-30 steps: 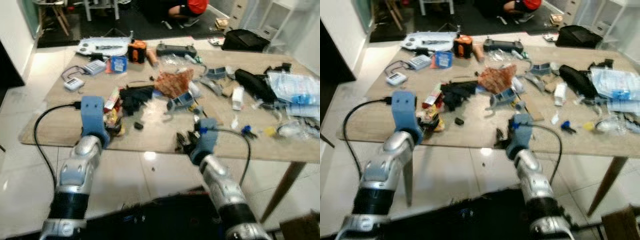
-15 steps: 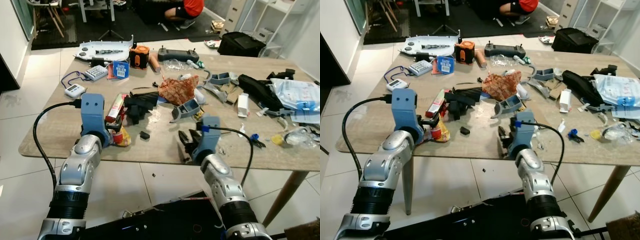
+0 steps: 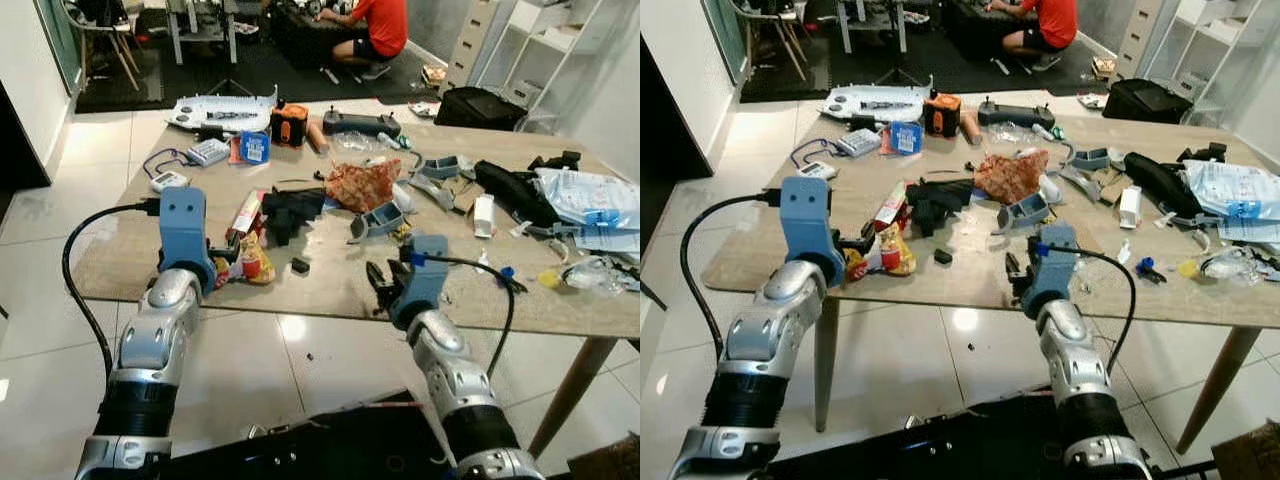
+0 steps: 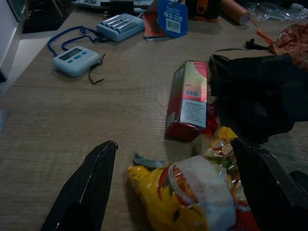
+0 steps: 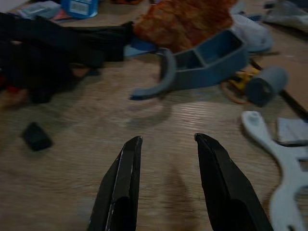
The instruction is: Picking trash to rubbish bin
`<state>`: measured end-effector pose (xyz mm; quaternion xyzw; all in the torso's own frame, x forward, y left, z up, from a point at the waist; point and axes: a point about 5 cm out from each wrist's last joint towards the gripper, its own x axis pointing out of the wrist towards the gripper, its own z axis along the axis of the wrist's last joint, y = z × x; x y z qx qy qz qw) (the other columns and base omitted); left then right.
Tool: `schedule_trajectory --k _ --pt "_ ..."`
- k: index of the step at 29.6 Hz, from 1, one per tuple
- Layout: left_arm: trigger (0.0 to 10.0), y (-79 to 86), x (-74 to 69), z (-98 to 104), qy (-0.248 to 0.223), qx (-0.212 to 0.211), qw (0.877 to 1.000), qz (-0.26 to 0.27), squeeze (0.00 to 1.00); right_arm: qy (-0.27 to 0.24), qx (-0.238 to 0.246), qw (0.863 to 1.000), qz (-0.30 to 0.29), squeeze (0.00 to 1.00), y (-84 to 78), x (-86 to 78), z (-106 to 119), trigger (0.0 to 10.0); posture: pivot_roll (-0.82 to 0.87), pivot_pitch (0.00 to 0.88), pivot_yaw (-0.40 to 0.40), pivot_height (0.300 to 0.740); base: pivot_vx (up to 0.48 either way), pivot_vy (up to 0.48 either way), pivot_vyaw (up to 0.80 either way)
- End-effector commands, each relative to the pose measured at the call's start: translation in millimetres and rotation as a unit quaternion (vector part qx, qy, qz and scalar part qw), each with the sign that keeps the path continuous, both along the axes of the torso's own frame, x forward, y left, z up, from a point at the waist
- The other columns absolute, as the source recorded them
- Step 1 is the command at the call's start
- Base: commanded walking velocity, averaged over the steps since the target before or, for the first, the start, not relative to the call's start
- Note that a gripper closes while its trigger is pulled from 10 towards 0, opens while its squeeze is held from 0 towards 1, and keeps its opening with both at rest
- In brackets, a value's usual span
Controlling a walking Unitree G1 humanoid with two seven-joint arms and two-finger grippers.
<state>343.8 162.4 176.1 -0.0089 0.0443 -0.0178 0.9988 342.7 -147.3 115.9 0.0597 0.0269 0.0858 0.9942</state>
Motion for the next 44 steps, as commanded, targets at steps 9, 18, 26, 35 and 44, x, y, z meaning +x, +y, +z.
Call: schedule_trajectory --k 9,18,26,35,44 --pt "10.0 -16.0 28.8 11.9 -0.021 0.004 0.998 -0.056 1.0 -0.043 -0.057 0.992 -0.104 0.0 -35.6 -8.7 4.7 10.0 0.02 0.1 0.004 0.74 0.0 0.0 0.0" --pt "10.0 -19.1 48.4 29.3 -0.046 0.001 0.993 -0.112 1.0 -0.14 -0.07 0.975 -0.156 0.0 -44.1 -27.2 32.4 10.0 -0.01 0.121 0.087 0.74 0.0 0.0 0.0" --pt "10.0 -29.4 60.7 33.9 -0.053 -0.008 0.989 -0.141 1.0 -0.139 -0.081 0.975 -0.154 0.0 -45.5 -35.6 28.6 10.0 -0.03 0.136 0.077 0.74 0.0 0.0 0.0" --pt "10.0 -47.3 67.5 40.7 -0.073 -0.061 0.981 -0.17 1.0 -0.136 -0.092 0.975 -0.153 0.0 -52.0 -41.4 31.3 10.0 -0.06 0.164 0.08 0.74 0.0 0.0 0.0" --pt "10.0 -54.0 71.4 40.3 -0.063 -0.085 0.982 -0.157 0.23 -0.126 -0.089 0.974 -0.168 0.0 -55.3 -52.6 28.3 10.0 -0.09 0.182 0.134 0.74 0.0 0.0 0.0"
